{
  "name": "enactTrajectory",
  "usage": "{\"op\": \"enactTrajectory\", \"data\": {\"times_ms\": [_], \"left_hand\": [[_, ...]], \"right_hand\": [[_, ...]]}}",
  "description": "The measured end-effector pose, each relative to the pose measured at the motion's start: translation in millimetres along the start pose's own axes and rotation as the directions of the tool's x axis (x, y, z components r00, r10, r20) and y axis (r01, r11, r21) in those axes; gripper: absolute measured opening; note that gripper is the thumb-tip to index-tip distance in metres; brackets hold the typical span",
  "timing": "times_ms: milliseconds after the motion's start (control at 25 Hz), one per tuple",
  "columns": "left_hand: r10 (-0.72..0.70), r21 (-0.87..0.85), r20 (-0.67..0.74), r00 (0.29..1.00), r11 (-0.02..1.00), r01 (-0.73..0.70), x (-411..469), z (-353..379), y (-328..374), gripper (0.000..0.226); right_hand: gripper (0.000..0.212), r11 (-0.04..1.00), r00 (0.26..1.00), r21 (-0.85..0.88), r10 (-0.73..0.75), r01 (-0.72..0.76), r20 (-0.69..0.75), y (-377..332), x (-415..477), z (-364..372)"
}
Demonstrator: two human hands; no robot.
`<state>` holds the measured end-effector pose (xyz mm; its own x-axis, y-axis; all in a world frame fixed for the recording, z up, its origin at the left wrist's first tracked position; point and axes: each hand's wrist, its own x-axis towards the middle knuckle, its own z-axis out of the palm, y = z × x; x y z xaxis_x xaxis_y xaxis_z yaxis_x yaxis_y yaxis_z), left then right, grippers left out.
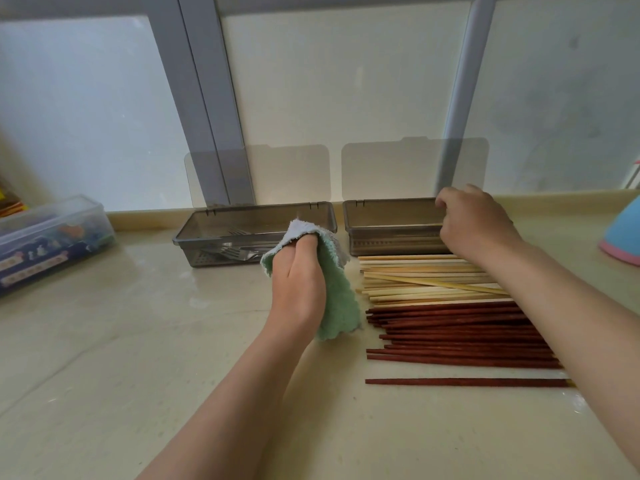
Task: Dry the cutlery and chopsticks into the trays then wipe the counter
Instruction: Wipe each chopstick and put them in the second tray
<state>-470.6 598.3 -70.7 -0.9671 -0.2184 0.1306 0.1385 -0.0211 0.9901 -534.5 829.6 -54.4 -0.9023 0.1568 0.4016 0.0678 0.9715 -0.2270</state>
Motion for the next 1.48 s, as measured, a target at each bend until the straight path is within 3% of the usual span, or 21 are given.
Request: {"op": "enactTrajectory", "data": {"times_ms": [120, 280, 440, 600, 720, 840, 1080, 1200, 1360, 1480], "left_hand": [[0.016, 0.023, 0.034, 0.999, 1.0, -0.017, 0, -1, -1, 0.032], [0.034, 0.051, 0.114, 0.993, 0.998, -0.04, 3, -4, -7, 0.04], [0.046, 0.046, 0.124, 0.991, 0.998, -0.052, 1, -4, -4, 0.047], [0.041, 0.047, 0.067, 0.997, 0.998, -0.044, 3, -2, -7, 0.033], [0.041, 0.052, 0.076, 0.996, 0.998, -0.045, 4, -3, -9, 0.03], [-0.01, 0.037, 0.088, 0.996, 0.999, 0.006, 3, -2, -9, 0.027], [0.051, 0.041, 0.133, 0.99, 0.998, -0.057, 3, -1, -9, 0.049], [0.106, 0.022, 0.142, 0.984, 0.994, -0.11, 3, 1, -9, 0.043], [0.084, -0.015, 0.134, 0.988, 0.996, -0.082, 0, 3, -5, 0.06], [0.098, 0.006, 0.106, 0.989, 0.995, -0.099, -1, 5, -7, 0.052]], "right_hand": [[0.023, 0.995, 0.998, 0.083, -0.05, 0.052, -0.022, 1, -28, -4], [0.018, 0.995, 0.943, 0.057, -0.094, 0.08, 0.318, 4, -52, 3], [0.017, 0.986, 0.916, 0.082, -0.167, 0.147, 0.364, 5, -53, 2], [0.017, 0.975, 0.927, 0.07, -0.223, 0.212, 0.301, 5, -55, 4], [0.017, 0.93, 0.95, 0.277, -0.286, 0.244, 0.126, -2, -60, -2], [0.017, 0.84, 0.929, 0.445, -0.368, 0.311, 0.044, -20, -72, -10], [0.017, 0.766, 0.889, 0.536, -0.453, 0.355, 0.059, -39, -84, -6], [0.017, 0.728, 0.881, 0.58, -0.471, 0.366, 0.035, -49, -89, -3], [0.016, 0.695, 0.894, 0.637, -0.448, 0.334, 0.02, -62, -97, 3], [0.016, 0.691, 0.905, 0.655, -0.425, 0.304, 0.028, -65, -100, 9]]}}
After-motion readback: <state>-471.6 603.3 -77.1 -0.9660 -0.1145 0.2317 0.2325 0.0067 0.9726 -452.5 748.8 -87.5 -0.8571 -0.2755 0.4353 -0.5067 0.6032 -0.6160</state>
